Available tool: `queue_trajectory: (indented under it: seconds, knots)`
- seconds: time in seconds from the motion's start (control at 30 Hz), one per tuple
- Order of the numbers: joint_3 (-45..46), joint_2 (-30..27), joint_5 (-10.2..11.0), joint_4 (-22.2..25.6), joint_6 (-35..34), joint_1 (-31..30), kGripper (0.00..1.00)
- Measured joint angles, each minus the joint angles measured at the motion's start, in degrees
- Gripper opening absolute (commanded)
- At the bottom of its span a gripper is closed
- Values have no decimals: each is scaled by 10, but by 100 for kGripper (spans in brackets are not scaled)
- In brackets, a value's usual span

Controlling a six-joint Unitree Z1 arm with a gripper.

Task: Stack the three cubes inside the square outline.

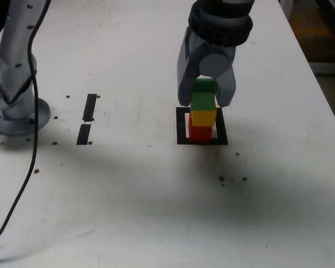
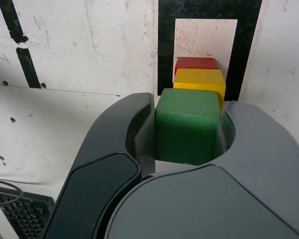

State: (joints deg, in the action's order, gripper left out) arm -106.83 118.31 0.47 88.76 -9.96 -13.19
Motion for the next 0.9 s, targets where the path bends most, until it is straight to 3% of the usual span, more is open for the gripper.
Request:
queue_trajectory:
  seconds: [0.53, 0.9]
  knots:
    - [-8, 0, 4, 0, 2, 0, 44]
    - [-6, 2, -10, 0, 2, 0, 64]
